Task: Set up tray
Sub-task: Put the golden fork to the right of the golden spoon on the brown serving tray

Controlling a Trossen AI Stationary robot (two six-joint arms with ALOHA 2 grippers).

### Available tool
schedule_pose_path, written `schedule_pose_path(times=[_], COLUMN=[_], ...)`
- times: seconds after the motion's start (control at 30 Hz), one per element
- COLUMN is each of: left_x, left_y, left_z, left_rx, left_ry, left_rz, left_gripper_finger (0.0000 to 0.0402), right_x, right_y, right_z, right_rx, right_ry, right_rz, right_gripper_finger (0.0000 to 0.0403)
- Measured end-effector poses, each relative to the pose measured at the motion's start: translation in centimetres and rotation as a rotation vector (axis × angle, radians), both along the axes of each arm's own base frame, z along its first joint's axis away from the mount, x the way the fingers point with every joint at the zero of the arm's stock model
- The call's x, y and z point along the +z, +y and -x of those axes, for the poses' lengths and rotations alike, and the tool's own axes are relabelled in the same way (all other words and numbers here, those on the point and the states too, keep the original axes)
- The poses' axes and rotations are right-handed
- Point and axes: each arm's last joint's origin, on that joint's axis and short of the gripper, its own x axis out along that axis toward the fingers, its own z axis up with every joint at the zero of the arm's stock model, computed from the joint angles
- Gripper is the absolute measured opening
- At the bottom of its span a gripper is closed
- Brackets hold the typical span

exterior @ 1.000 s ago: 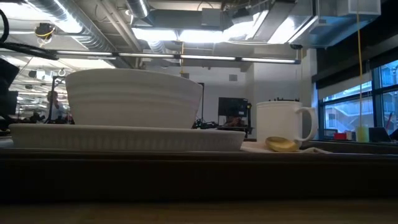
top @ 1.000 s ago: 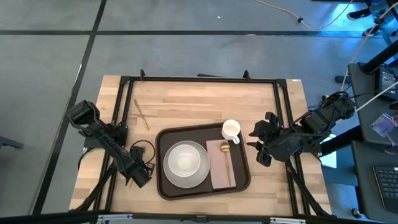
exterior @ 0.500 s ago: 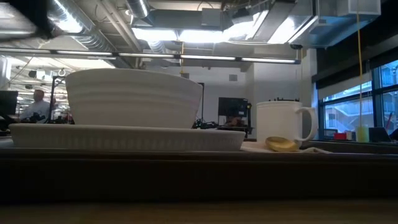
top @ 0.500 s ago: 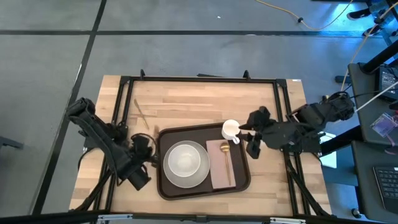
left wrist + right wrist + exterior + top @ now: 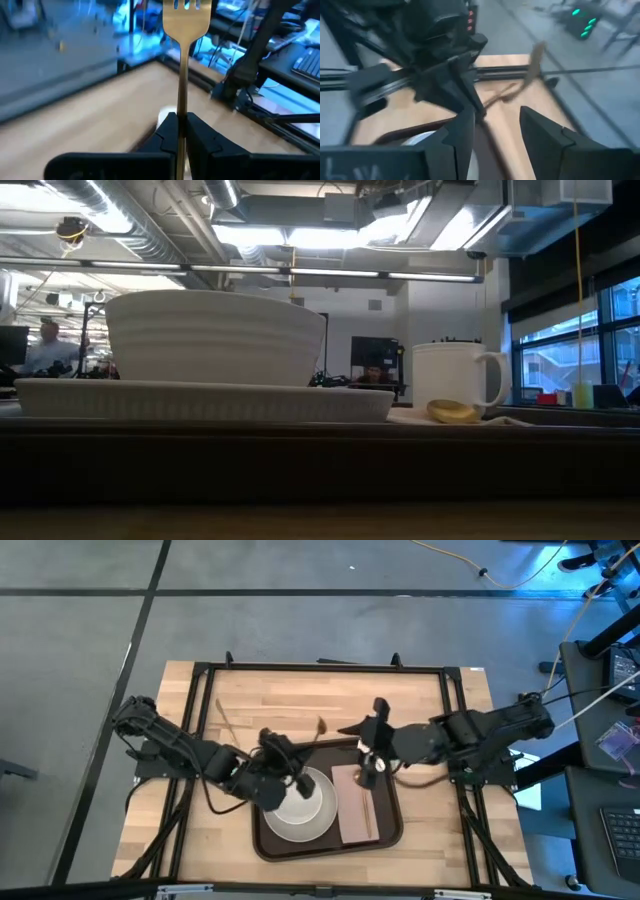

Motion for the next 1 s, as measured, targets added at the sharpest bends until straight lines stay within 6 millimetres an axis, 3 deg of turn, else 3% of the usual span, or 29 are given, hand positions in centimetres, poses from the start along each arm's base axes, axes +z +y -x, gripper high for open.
schedule_pose_path(times=[0.1, 0.33, 0.87, 1.0], left_x=[0.7, 1.0, 1.1, 1.1], left_y=[0.6, 1.6, 2.5, 2.4], left_z=[-1.2, -1.6, -1.8, -1.8], left_rx=[-0.001, 0.044, 0.078, 0.066], left_ry=[-0.003, 0.099, 0.225, 0.238], left_rz=[-0.111, -0.292, -0.445, -0.459], left_gripper_finger=[0.001, 0.0009, 0.0009, 0.0009], right_x=[-0.6, -0.7, 1.1, 1.1], right_y=[0.1, -0.4, -1.1, -1.2], right_z=[-0.9, -1.1, -1.7, -2.1], right_rx=[-0.097, -0.285, -0.373, -0.379], right_ry=[-0.002, -0.051, -0.24, -0.26], right_rz=[0.075, 0.099, 0.021, 0.014], right_gripper_finger=[0.0158, 0.0158, 0.0158, 0.0139])
